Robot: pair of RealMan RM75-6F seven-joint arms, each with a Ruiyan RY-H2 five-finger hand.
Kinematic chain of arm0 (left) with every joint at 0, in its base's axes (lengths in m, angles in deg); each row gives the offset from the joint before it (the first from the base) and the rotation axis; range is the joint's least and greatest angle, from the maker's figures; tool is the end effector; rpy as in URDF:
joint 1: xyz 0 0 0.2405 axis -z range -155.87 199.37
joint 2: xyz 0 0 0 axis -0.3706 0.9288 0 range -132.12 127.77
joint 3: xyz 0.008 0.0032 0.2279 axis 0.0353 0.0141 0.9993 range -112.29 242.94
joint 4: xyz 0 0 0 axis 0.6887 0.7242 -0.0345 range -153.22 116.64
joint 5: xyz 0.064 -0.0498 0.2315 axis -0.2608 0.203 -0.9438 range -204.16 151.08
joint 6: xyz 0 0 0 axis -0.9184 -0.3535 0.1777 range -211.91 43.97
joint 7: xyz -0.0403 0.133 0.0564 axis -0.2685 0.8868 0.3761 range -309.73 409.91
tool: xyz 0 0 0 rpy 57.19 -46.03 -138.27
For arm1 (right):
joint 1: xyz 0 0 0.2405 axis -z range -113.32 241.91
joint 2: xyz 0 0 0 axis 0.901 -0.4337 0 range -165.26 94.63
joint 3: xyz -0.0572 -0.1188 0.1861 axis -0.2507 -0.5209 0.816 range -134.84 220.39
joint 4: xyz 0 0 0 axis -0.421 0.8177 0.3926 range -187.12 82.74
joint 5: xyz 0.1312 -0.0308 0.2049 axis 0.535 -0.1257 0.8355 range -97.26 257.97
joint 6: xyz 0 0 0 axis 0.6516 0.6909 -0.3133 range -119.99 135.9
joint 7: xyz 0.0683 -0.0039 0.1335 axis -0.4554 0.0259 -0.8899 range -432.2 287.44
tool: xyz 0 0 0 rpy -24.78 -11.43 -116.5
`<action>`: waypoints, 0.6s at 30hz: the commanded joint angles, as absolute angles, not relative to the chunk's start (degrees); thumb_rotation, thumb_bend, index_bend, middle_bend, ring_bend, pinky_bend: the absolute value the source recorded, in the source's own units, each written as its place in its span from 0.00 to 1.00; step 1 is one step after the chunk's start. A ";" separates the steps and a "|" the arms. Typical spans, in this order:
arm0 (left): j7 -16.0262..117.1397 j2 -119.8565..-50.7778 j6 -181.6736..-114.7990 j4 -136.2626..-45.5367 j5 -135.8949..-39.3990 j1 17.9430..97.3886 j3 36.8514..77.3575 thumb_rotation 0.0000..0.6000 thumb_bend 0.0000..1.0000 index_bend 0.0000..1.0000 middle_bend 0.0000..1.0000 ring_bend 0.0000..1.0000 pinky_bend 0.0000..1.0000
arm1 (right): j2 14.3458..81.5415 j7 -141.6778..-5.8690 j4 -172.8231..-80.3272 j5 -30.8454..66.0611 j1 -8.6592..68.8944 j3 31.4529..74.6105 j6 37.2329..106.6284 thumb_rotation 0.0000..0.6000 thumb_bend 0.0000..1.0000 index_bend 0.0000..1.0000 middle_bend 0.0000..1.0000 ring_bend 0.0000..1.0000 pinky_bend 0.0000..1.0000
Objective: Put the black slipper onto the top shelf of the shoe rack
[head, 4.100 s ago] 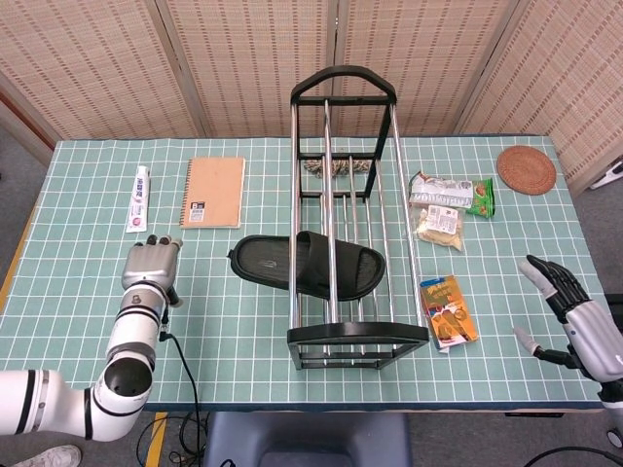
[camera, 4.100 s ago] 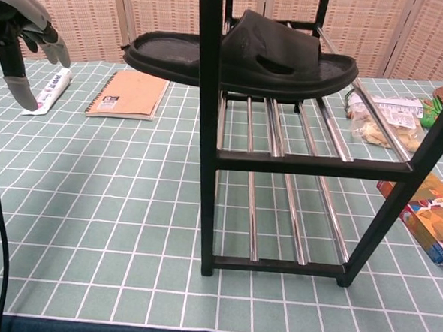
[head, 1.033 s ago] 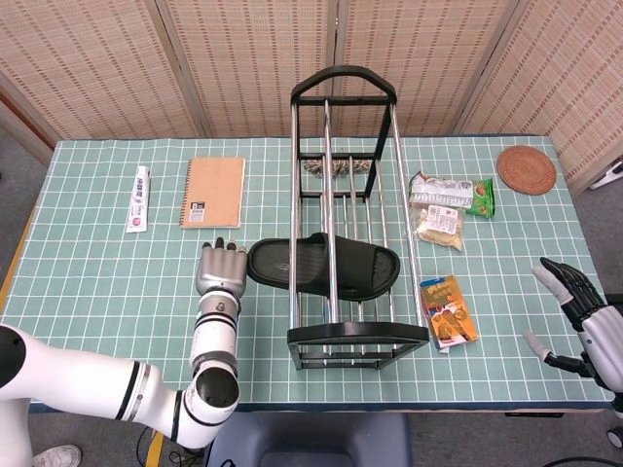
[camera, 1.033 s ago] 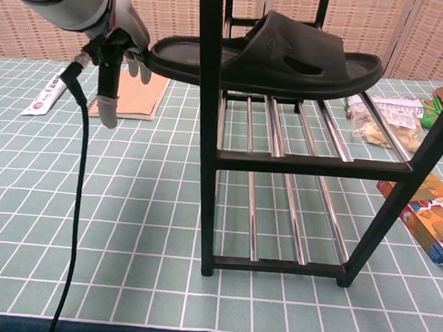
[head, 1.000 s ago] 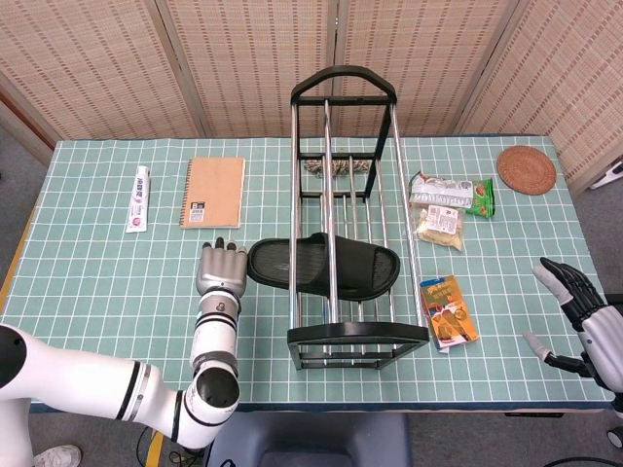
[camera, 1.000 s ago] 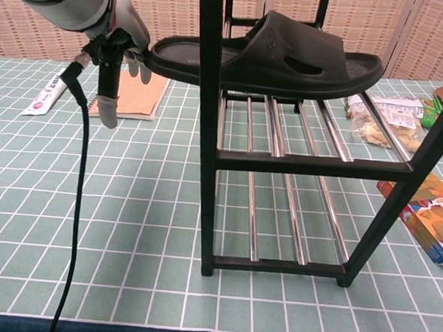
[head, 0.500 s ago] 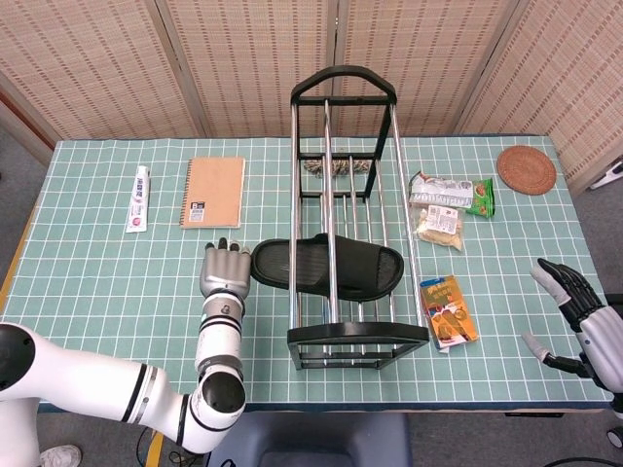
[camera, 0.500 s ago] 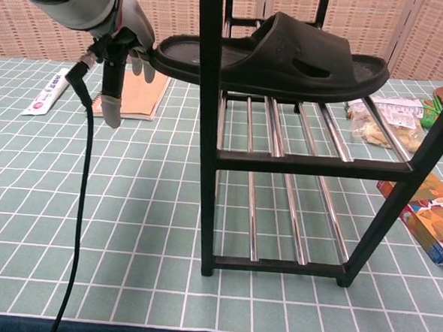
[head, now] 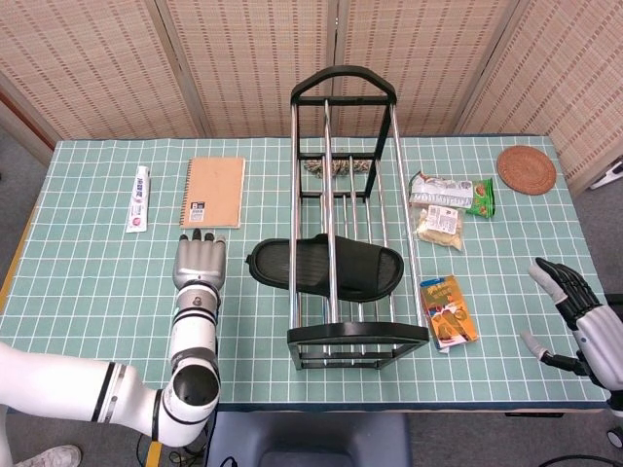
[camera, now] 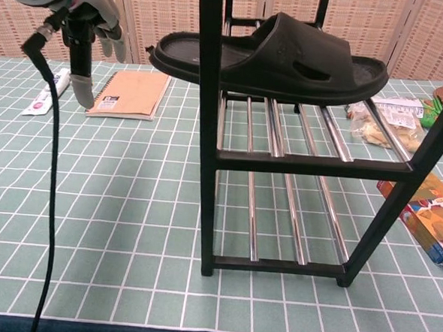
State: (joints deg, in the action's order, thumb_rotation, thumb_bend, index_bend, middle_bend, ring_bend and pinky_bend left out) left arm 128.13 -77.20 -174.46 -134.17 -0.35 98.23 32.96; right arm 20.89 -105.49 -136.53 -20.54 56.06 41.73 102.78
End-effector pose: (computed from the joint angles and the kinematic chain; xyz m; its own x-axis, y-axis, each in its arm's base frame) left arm 0.0194 0.3177 0.0418 0.6427 0.5042 0.5768 0.6656 0.0054 -0.7463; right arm -0.2934 -0.1864 0.1676 0.1115 -0.0345 0.9932 -0.9384 -0.3327 0.0938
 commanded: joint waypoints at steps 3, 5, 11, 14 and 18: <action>123.06 -71.60 -170.92 -140.26 -6.94 91.98 34.89 1.00 0.15 0.09 0.09 0.00 0.14 | 21.21 -103.81 -137.05 -20.26 56.05 41.93 102.52 1.00 0.34 0.00 0.00 0.00 0.00; 120.43 -68.95 -169.22 -143.19 -10.48 88.95 36.09 1.00 0.15 0.09 0.09 0.00 0.14 | 21.39 -102.39 -137.53 -20.26 56.17 41.95 102.49 1.00 0.34 0.00 0.00 0.00 0.00; 111.63 -60.90 -165.09 -151.61 -24.79 79.12 41.69 1.00 0.15 0.08 0.09 0.00 0.14 | 22.16 -96.83 -139.51 -19.58 56.38 42.25 101.57 1.00 0.34 0.00 0.00 0.00 0.00; 105.65 -57.57 -162.40 -153.28 -34.92 73.26 45.36 1.00 0.15 0.07 0.07 0.00 0.14 | 22.59 -93.95 -140.54 -18.94 56.37 42.50 100.81 1.00 0.34 0.00 0.00 0.00 0.00; 97.76 -53.93 -159.43 -153.28 -51.45 64.88 51.40 1.00 0.15 0.07 0.07 0.00 0.14 | 23.20 -90.13 -141.81 -17.89 56.27 42.80 99.40 1.00 0.34 0.00 0.00 0.00 0.00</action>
State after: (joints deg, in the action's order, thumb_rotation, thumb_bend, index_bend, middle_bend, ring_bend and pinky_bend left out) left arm 106.25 -58.94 -163.33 -151.40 -37.61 73.72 44.89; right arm 22.77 -91.64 -141.05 -18.51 56.31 42.57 100.19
